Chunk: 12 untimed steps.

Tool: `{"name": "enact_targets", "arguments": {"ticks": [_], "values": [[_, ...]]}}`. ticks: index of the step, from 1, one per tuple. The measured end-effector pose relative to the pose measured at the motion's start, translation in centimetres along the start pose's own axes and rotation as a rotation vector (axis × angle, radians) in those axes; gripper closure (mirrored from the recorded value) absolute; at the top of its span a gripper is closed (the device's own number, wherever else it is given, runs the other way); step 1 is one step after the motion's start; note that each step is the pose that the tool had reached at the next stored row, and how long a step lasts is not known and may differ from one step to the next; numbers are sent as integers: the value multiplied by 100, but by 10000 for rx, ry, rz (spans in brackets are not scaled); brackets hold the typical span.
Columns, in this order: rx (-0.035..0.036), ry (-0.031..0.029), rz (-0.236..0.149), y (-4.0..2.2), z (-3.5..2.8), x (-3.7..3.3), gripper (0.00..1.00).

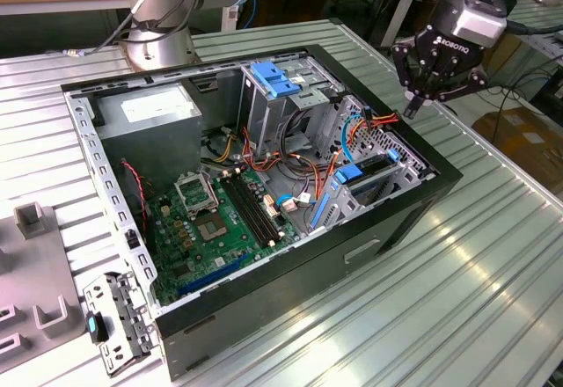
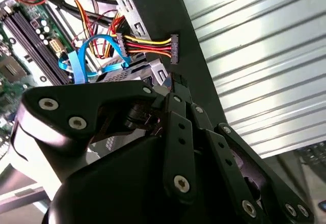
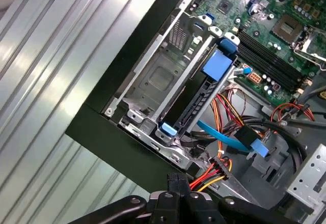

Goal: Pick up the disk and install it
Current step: 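Insert the first disk wire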

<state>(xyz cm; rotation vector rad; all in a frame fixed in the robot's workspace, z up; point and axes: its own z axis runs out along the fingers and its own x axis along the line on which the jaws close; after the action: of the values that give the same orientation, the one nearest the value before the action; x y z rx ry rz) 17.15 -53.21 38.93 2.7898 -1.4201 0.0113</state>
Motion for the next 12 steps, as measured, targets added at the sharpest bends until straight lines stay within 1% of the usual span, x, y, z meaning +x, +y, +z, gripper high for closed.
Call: {"name": "enact_targets", "arguments": {"ticks": [3,8,9,10,11,12], "values": [[7,3,-566,0,1,0,89],[9,0,-587,-1,3,-1,89],[10,0,-666,-4,6,-3,89],[12,2,-826,-5,10,-5,82],[10,7,-959,-11,15,-10,82],[12,6,-1012,-18,22,-17,82]]}}
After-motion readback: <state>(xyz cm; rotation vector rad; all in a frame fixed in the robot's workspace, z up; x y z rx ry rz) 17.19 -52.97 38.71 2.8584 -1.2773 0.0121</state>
